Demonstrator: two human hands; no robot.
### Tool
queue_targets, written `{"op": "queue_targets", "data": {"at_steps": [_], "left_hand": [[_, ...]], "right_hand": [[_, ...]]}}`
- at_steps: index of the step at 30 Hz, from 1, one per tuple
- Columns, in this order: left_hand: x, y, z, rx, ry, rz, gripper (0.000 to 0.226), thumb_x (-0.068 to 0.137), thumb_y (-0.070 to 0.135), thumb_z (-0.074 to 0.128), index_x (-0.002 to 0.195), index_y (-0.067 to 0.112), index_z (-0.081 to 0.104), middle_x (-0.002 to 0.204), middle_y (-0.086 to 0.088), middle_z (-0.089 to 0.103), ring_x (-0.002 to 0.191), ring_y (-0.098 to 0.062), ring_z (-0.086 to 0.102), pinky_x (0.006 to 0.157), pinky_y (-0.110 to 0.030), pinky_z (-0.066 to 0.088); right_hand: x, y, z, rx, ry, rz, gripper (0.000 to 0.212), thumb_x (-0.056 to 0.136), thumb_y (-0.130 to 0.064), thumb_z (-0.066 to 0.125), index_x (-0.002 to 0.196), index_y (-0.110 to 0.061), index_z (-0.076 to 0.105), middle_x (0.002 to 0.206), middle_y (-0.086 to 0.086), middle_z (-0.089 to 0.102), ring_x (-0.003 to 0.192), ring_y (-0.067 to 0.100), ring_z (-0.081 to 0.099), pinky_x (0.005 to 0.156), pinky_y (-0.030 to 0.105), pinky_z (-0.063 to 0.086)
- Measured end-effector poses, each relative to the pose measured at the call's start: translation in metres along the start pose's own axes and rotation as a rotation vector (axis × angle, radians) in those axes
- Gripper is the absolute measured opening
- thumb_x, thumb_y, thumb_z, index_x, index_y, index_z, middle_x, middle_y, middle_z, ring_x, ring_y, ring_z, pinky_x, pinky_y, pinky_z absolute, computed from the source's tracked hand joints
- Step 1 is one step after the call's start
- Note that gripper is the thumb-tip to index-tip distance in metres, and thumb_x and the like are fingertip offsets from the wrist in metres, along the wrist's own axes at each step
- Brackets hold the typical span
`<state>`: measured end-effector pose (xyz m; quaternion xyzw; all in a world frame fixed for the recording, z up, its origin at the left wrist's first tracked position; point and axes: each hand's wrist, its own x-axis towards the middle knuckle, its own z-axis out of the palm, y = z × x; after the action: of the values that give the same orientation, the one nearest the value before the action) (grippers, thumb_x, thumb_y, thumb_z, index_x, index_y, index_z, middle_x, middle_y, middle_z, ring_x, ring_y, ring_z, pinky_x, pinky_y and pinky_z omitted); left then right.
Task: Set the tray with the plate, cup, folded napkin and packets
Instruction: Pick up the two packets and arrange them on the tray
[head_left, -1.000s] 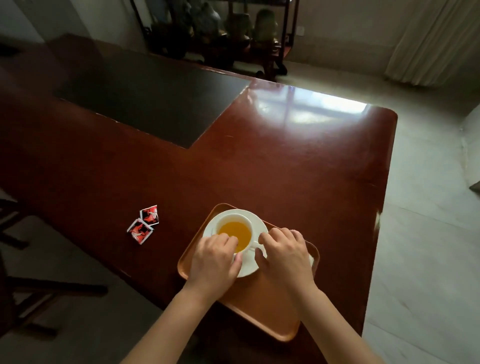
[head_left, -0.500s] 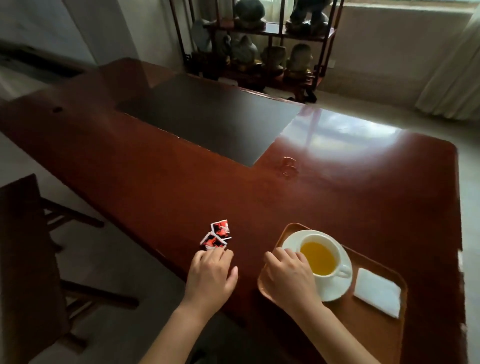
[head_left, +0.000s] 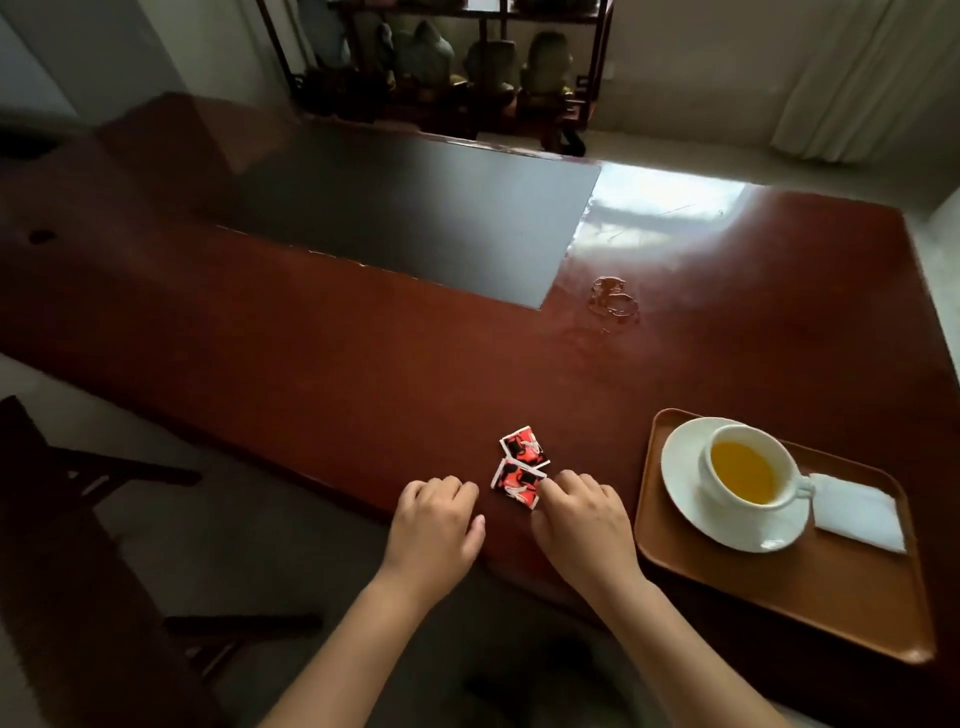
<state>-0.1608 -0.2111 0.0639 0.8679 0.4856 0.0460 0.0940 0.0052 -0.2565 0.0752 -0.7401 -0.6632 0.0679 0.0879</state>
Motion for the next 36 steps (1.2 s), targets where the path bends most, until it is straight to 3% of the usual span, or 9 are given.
{"op": "queue_targets", "data": {"at_steps": [5,11,13,17,20,24,29,32,36], "left_hand": [[0.034,-0.011,0.018,-0.005,-0.063,0.041,0.028,0.091,0.034,0.044,0.112,0.021,0.055,0.105,0.004,0.061,0.098,-0.016,0.055,0.095,-0.03,0.035],[0.093,-0.026,0.03,-0.047,-0.132,0.135,0.033,0.092,0.022,0.048,0.125,0.02,0.052,0.119,0.002,0.058,0.115,-0.016,0.052,0.11,-0.039,0.025],[0.116,-0.029,0.036,-0.058,-0.162,0.196,0.037,0.091,0.018,0.051,0.128,0.02,0.05,0.124,0.001,0.056,0.119,-0.016,0.049,0.111,-0.042,0.021],[0.156,-0.03,0.053,-0.015,-0.327,0.345,0.049,0.091,0.017,0.053,0.138,0.025,0.041,0.143,-0.003,0.043,0.133,-0.017,0.036,0.112,-0.042,0.023],[0.172,-0.028,0.068,0.029,-0.419,0.449,0.052,0.091,0.015,0.051,0.14,0.025,0.038,0.148,-0.007,0.036,0.136,-0.019,0.031,0.108,-0.04,0.028],[0.185,-0.028,0.075,0.021,-0.412,0.582,0.045,0.087,0.015,0.054,0.132,0.019,0.051,0.135,-0.01,0.047,0.123,-0.025,0.043,0.097,-0.039,0.038],[0.19,-0.034,0.073,-0.009,-0.37,0.591,0.032,0.084,0.022,0.059,0.115,0.016,0.058,0.122,-0.005,0.053,0.111,-0.024,0.048,0.089,-0.035,0.039],[0.19,-0.042,0.067,-0.012,-0.35,0.527,0.025,0.082,0.025,0.063,0.103,0.013,0.058,0.113,-0.005,0.056,0.104,-0.025,0.049,0.082,-0.036,0.04],[0.184,-0.051,0.062,-0.123,-0.372,0.301,0.023,0.08,0.026,0.066,0.094,0.014,0.054,0.098,-0.004,0.064,0.095,-0.026,0.057,0.074,-0.033,0.037]], "right_hand": [[0.018,0.005,0.019,0.023,0.002,0.027,0.015,0.062,-0.014,0.075,0.074,-0.014,0.066,0.07,0.002,0.064,0.061,0.023,0.06,0.05,0.034,0.047],[0.046,0.025,0.054,0.06,-0.126,0.05,0.035,0.086,-0.032,0.052,0.12,-0.023,0.053,0.115,-0.004,0.057,0.102,0.019,0.051,0.08,0.031,0.041],[0.053,0.023,0.058,0.071,-0.136,0.063,0.035,0.082,-0.032,0.058,0.115,-0.021,0.058,0.107,-0.002,0.061,0.097,0.02,0.055,0.075,0.032,0.045],[0.057,0.017,0.07,0.003,-0.096,0.069,0.028,0.055,-0.027,0.08,0.08,-0.018,0.069,0.073,-0.002,0.066,0.065,0.02,0.061,0.048,0.03,0.047],[0.056,0.014,0.083,-0.02,-0.042,0.115,0.027,0.055,-0.026,0.08,0.078,-0.018,0.067,0.072,-0.001,0.064,0.064,0.021,0.06,0.046,0.031,0.045],[0.055,0.008,0.092,-0.001,-0.01,0.196,0.029,0.058,-0.023,0.08,0.084,-0.016,0.068,0.085,0.001,0.068,0.072,0.022,0.062,0.051,0.034,0.048],[0.056,0.004,0.09,0.018,-0.032,0.252,0.037,0.055,-0.024,0.082,0.088,-0.019,0.067,0.083,-0.003,0.066,0.075,0.021,0.062,0.058,0.034,0.048],[0.057,0.004,0.087,0.049,-0.075,0.365,0.051,0.052,-0.031,0.085,0.098,-0.018,0.068,0.084,-0.001,0.064,0.079,0.023,0.062,0.065,0.036,0.049],[0.058,0.007,0.087,0.094,-0.101,0.469,0.044,0.064,-0.034,0.079,0.103,-0.02,0.064,0.092,0.002,0.06,0.09,0.025,0.057,0.076,0.039,0.042]]}}
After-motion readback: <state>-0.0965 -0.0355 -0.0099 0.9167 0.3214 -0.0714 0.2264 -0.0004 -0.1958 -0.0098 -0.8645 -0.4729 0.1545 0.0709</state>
